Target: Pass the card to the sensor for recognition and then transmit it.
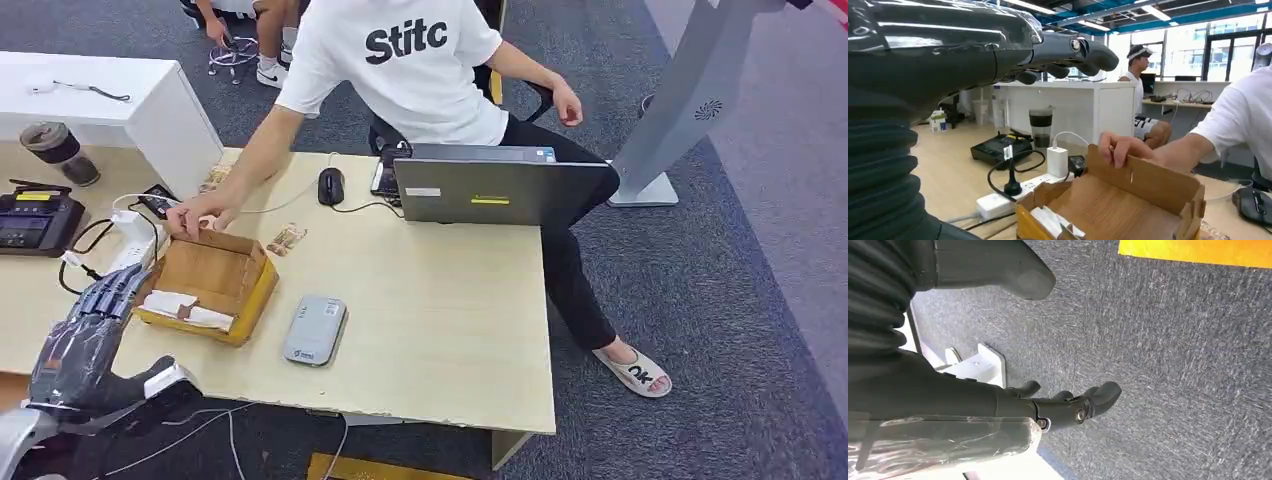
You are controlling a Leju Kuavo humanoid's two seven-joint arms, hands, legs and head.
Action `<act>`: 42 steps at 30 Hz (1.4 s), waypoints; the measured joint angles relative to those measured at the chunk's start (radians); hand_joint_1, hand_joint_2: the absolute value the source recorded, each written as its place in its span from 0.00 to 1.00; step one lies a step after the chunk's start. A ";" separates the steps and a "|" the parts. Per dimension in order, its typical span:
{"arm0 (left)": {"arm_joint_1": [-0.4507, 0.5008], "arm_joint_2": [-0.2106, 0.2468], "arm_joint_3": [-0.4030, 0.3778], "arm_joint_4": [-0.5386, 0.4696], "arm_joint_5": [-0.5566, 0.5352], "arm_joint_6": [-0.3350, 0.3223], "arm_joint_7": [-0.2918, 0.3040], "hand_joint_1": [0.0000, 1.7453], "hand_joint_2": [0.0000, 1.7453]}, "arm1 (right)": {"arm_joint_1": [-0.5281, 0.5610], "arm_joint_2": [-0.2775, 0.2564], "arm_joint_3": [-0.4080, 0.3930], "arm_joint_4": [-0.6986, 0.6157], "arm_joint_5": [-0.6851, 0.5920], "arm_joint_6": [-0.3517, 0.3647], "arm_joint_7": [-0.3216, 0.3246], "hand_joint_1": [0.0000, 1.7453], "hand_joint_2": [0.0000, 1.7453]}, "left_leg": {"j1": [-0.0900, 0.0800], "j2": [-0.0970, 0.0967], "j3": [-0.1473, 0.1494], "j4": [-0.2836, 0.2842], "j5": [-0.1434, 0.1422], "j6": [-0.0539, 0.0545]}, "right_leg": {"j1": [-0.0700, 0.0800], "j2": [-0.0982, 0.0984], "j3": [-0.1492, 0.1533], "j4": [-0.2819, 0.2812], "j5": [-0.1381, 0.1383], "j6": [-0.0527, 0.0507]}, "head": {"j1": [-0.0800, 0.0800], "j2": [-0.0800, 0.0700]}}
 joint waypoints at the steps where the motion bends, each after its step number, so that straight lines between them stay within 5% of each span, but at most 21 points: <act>1: 0.006 0.001 0.002 0.000 0.000 0.000 0.000 0.00 1.00 | 0.000 0.000 0.000 0.000 0.000 0.000 0.000 0.00 1.00 | 0.000 0.000 0.000 0.000 0.000 0.000 | 0.000 0.000 0.000 0.000 0.000 0.000 | 0.000 0.000; 21: 0.024 -0.003 0.020 0.021 0.010 -0.040 0.024 0.00 1.00 | -0.001 0.001 -0.008 0.000 0.016 0.023 -0.007 0.00 1.00 | 0.000 0.000 0.000 0.000 0.000 0.000 | 0.000 0.000 0.000 0.000 0.000 0.000 | 0.000 0.000; 42: -0.125 -0.046 0.072 0.325 -0.110 -0.008 0.039 0.00 1.00 | -0.004 0.001 -0.013 0.000 0.071 0.039 -0.003 0.00 1.00 | 0.000 -0.002 0.000 0.000 0.001 0.000 | 0.000 -0.001 0.000 0.000 0.000 0.000 | 0.000 0.000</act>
